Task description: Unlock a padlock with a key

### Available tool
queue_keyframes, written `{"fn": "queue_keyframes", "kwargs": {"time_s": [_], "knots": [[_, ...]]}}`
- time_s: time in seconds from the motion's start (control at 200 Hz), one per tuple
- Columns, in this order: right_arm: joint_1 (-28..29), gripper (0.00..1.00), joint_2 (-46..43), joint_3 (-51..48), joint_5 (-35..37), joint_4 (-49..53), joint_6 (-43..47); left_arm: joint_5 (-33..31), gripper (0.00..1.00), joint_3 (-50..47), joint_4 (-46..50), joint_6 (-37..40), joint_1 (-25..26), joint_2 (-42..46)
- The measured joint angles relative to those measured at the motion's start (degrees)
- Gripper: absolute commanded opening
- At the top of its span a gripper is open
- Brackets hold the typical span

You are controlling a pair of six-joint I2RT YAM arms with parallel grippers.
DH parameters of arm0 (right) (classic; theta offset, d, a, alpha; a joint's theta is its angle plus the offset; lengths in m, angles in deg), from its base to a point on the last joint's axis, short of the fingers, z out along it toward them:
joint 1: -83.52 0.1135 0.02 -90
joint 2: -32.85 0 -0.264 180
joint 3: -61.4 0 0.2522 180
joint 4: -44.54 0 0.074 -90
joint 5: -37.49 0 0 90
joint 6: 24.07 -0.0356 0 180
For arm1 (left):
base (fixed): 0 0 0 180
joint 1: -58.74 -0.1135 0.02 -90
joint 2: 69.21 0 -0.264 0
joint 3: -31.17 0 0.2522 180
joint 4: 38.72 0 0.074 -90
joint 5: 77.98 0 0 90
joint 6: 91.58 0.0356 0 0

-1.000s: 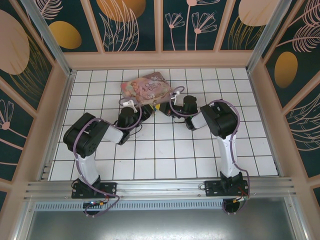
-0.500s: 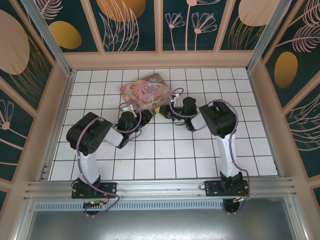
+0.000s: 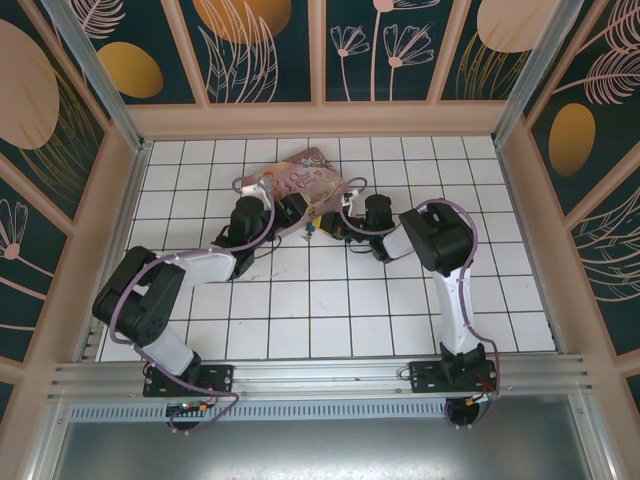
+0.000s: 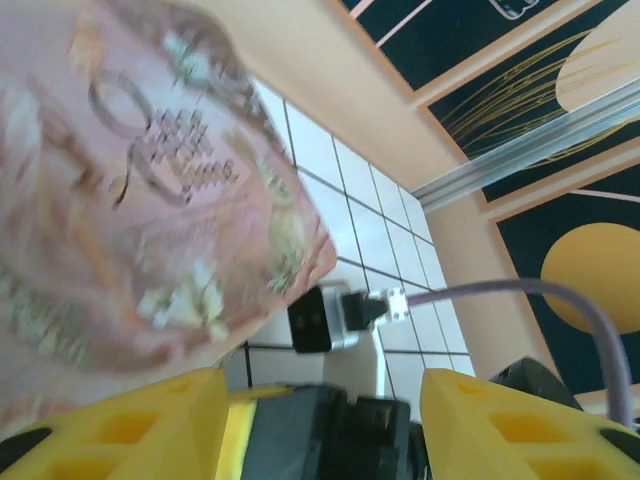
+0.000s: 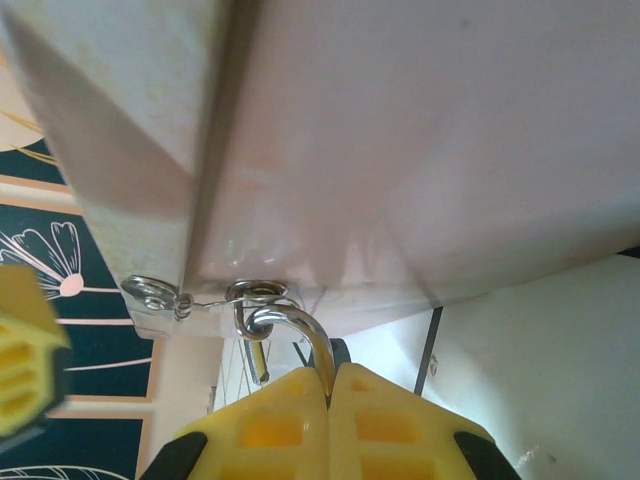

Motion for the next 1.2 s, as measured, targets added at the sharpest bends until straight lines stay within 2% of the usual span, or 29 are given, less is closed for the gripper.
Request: {"fn": "queue_keyframes", "kwargs": {"time_s": [0.12,0.25,0.41,0.55,0.796,1.196], "knots": [[0.02,0.00,-0.04,0.00,0.20,0.07,-0.02,-4.33,0.62,8.07,12.50,5.53,0.02,0.52],[0.02,0.00,-0.15,0.00,0.61,0.33,-0.04,-12.02,0.65,16.61,25.90,13.11,0.02,-0.31],[0.02,0.00,-0.66,-0.70,1.55,0.37,-0.28,-21.68,0.67,23.41,37.20,20.87,0.02,-3.96],[0.02,0.00,-1.73,-1.86,2.73,0.57,-0.48,-26.86,0.67,25.53,43.56,25.42,0.00,-8.35],[0.02,0.00,-2.93,-3.02,4.50,1.14,-0.90,-28.70,0.66,25.53,48.96,28.37,0.00,-10.99],[0.22,0.00,-4.98,-7.72,9.51,-3.93,-7.32,-28.09,0.63,25.33,47.74,28.83,0.04,-11.61]]}}
